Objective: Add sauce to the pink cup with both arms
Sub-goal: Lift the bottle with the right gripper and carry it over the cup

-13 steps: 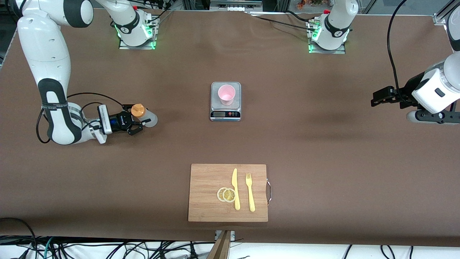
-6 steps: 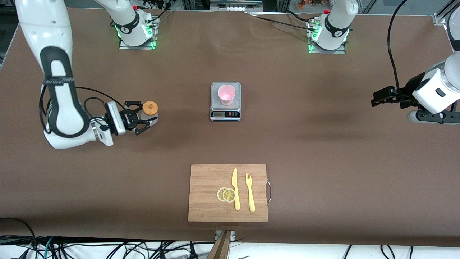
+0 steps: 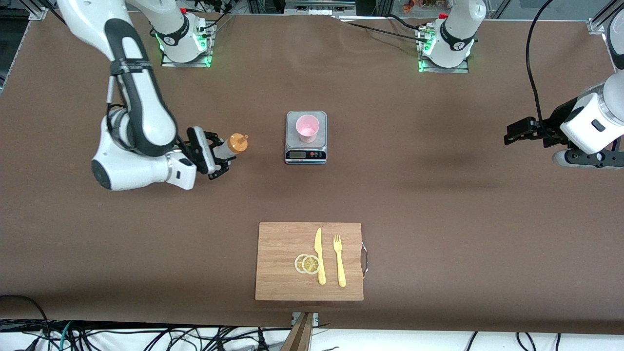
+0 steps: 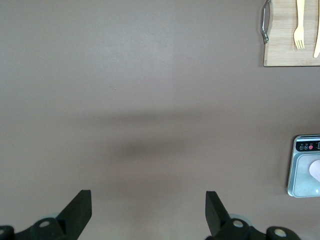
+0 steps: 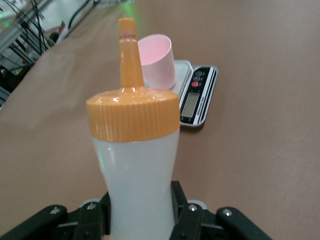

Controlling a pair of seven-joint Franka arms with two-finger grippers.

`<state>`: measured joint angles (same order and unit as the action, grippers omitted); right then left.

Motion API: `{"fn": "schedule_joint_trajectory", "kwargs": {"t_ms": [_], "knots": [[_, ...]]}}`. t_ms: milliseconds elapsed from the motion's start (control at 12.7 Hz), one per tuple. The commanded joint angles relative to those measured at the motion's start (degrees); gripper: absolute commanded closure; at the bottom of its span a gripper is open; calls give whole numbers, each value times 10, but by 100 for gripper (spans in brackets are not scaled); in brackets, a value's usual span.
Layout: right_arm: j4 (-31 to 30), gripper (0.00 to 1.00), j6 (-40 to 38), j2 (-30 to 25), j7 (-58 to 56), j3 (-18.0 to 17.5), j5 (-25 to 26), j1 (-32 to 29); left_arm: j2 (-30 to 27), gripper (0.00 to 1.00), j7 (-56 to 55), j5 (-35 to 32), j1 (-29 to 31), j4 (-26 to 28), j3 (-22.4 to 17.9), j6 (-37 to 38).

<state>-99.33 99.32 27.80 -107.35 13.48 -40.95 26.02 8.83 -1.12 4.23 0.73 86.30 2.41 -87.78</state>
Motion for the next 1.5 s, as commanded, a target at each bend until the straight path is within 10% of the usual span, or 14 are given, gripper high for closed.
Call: {"fn": "schedule_joint_trajectory", "kwargs": {"t_ms": [0,473,1420], "knots": [[-13,90,36,-41,113,5,88,57,9,0,-1,-17,2,-21,4,13],[7,90,47,-45,342,1,264,166,9,0,-1,-16,3,-21,4,14],[16,88,44,-35,550,1,437,299,9,0,-1,-16,3,-21,4,14]]}}
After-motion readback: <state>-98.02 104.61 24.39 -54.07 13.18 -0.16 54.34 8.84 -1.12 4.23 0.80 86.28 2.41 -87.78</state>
